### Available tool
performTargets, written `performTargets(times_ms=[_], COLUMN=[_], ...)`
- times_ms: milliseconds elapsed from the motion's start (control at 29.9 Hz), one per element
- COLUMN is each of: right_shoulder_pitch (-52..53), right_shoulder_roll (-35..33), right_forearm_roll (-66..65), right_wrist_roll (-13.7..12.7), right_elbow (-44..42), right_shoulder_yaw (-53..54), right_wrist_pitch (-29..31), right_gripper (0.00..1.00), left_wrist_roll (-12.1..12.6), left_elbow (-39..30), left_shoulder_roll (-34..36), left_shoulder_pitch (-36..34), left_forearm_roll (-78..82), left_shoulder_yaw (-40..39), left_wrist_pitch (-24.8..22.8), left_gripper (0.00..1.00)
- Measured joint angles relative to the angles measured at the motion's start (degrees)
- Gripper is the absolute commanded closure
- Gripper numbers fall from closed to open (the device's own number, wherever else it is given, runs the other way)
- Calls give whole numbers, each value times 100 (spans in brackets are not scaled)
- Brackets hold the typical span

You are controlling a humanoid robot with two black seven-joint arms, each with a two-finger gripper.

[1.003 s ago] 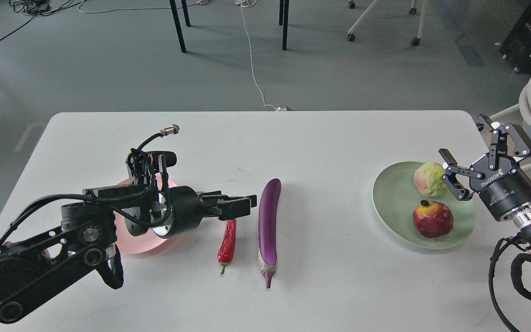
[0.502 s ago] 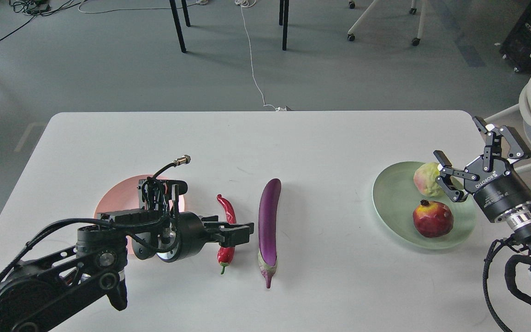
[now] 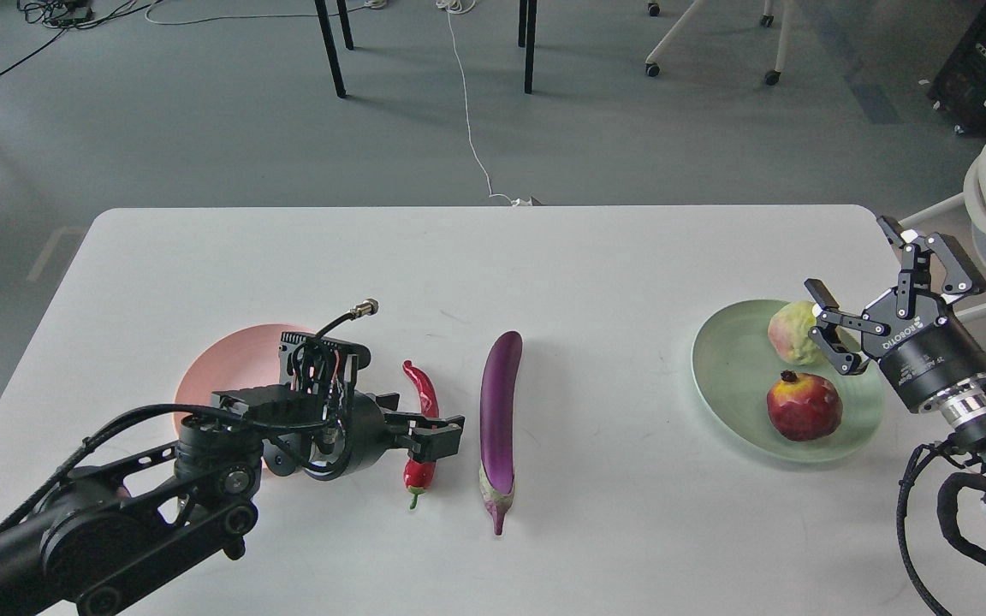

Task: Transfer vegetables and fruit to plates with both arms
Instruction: 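Reach the left gripper down to the red chili pepper, then grasp the chili pepper with the left gripper and lift it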

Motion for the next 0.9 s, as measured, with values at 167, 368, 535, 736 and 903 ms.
performTargets(times_ms=[167, 368, 535, 736, 903], right_shoulder_pitch=[-3, -11, -12, -13, -20], right_shoulder_roll=[-6, -8, -8, -8, -8], right_forearm_roll=[0, 0, 0, 0, 0], right_wrist_roll=[0, 0, 0, 0, 0], right_elbow=[0, 0, 0, 0, 0], right_shoulder_yaw=[0, 0, 2, 20, 26], right_wrist_pitch=[0, 0, 0, 0, 0], right_gripper=[2, 2, 2, 2, 2], left_wrist_roll=[-39, -37, -34, -33, -42], left_elbow=[148, 170, 221, 382, 426], left_shoulder_roll=[-52, -47, -51, -56, -56], left_shoulder_pitch=[-98, -185, -216, -221, -221], left_forearm_roll=[76, 85, 85, 88, 91], left_shoulder_yaw=[8, 125, 184, 195, 243], left_wrist_pitch=[0, 0, 0, 0, 0], left_gripper=[7, 23, 22, 22, 23])
